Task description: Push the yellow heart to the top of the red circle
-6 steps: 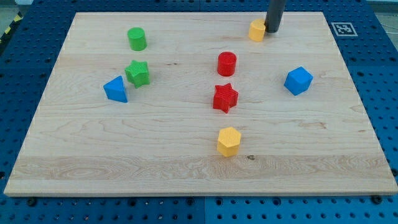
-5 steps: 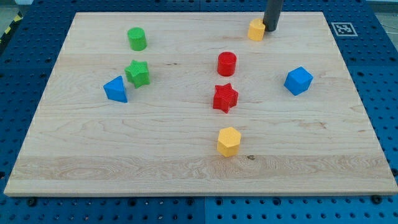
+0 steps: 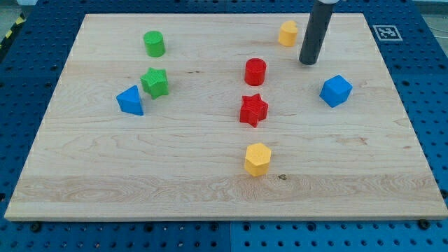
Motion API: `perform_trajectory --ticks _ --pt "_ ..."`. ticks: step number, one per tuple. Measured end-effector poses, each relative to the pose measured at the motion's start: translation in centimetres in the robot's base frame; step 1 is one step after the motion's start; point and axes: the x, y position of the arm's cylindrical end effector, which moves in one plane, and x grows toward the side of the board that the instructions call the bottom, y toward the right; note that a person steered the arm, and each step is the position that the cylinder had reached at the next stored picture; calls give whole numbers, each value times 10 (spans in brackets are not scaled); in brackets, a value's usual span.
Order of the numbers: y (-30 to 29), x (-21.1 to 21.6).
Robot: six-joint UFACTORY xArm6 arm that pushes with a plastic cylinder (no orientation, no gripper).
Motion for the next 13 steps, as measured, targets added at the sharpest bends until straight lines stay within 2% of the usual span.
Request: perform_trajectory --ticks 2,3,5,8,10,11,13 --pt "15 -65" --pt "22 -76" --pt "17 -81" --pt "-69 -81" --pt "-86 -81" --pt "-64 -81" --pt "15 -83"
